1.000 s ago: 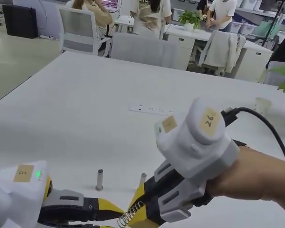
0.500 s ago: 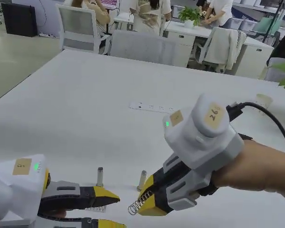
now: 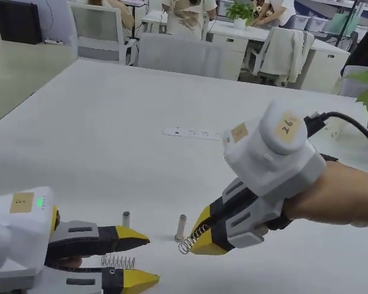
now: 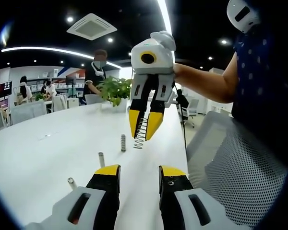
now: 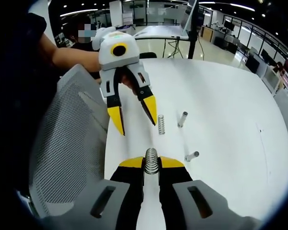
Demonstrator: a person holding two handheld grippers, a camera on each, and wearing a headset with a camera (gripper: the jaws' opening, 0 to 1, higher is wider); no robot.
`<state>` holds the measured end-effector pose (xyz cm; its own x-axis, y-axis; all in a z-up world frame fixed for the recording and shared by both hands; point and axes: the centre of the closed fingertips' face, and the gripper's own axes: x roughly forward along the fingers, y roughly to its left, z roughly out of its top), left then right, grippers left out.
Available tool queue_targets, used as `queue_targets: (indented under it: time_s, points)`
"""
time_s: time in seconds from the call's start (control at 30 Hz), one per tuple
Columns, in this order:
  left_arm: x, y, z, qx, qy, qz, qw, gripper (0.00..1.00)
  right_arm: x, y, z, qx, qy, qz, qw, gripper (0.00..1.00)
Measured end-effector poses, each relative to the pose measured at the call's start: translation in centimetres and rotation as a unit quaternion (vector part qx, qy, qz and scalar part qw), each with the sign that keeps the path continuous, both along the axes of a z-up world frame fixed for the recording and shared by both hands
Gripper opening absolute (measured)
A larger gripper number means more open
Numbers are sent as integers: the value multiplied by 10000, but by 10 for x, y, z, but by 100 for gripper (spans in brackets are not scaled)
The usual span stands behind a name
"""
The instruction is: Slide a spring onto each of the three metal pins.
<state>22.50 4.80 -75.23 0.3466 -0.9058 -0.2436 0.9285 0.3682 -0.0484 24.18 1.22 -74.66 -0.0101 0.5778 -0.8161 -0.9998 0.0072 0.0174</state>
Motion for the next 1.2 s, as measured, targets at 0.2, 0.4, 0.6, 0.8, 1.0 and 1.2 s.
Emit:
queue_targets:
  time_s: [0.2, 0.4, 0.6, 0.8, 1.0, 1.2]
  points:
    - [2, 1, 0, 22, -17, 21, 10000, 25, 11, -6, 4, -25, -83, -109, 9999, 8]
    - [3, 2, 0, 25, -7, 63, 10000, 26, 23, -12, 5, -182, -182, -156, 9995, 8]
    - [4, 4, -1, 34, 10, 109, 9999, 27, 36, -14, 4, -387, -297, -124, 9987, 8]
    - [5, 8, -2, 45, 15, 188, 9998, 28, 49, -15, 2, -625, -432, -72, 9971, 8]
    - [8, 16, -4, 39, 47, 313, 9995, 29, 59, -15, -1, -782, -486, -30, 9957, 8]
    - [12, 26, -6, 27, 88, 500, 9987, 33, 64, -14, -5, -850, -471, -18, 9953, 8]
